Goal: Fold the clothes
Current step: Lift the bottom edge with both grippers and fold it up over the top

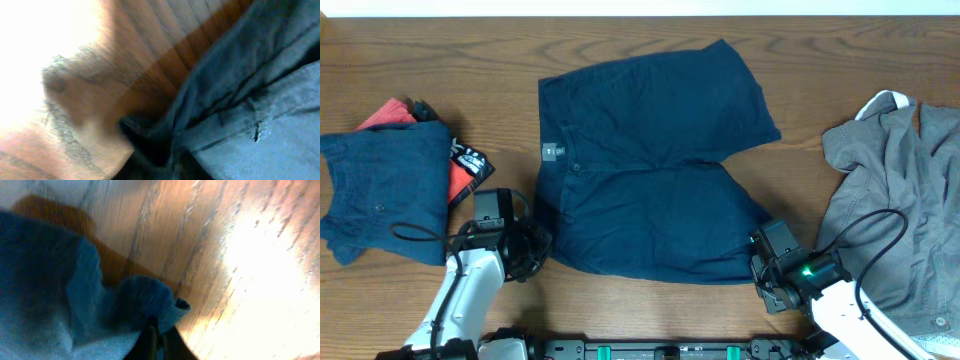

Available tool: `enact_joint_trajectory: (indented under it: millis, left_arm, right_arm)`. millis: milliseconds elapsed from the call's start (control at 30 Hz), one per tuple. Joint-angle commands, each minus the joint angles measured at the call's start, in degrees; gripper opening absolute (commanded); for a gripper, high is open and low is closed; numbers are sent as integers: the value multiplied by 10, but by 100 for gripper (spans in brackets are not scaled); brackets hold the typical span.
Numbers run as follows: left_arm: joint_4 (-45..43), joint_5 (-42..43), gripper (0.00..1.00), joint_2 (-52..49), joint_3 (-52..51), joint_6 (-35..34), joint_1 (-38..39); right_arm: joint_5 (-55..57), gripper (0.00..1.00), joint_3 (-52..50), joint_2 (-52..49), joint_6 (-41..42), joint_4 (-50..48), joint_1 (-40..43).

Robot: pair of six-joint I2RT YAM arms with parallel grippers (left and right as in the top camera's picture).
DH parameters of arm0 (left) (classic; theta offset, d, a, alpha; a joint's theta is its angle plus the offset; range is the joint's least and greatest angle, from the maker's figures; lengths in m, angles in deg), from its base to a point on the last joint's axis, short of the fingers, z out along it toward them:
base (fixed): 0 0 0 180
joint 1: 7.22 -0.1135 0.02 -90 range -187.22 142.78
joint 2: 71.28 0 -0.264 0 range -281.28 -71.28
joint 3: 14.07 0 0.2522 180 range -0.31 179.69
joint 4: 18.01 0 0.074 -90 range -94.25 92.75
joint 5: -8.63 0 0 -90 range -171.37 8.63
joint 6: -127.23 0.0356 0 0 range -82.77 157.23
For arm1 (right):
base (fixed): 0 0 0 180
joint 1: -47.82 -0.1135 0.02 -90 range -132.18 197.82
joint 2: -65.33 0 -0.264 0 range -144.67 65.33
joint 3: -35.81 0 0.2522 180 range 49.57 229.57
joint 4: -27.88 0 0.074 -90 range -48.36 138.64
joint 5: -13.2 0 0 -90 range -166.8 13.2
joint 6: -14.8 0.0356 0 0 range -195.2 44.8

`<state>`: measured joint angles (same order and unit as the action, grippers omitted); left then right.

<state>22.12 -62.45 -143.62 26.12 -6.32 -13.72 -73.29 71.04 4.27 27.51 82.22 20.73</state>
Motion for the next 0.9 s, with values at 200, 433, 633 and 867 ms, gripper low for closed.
enact_joint_trajectory:
  millis: [200,433,633,867]
  left_arm:
    - [64,57,6,23,26,108,2]
    - [223,41,6,113,123,164,2]
    - [330,40,6,150,214,179,2]
    - [319,-2,6,147,322,191,2]
  right_arm:
    - [43,1,20,-3,-113,38,-1]
    - [127,1,210,-3,-313,206,37]
    - [129,1,344,-3,-467,233,76]
    - [139,1,443,-26,-612,173,126]
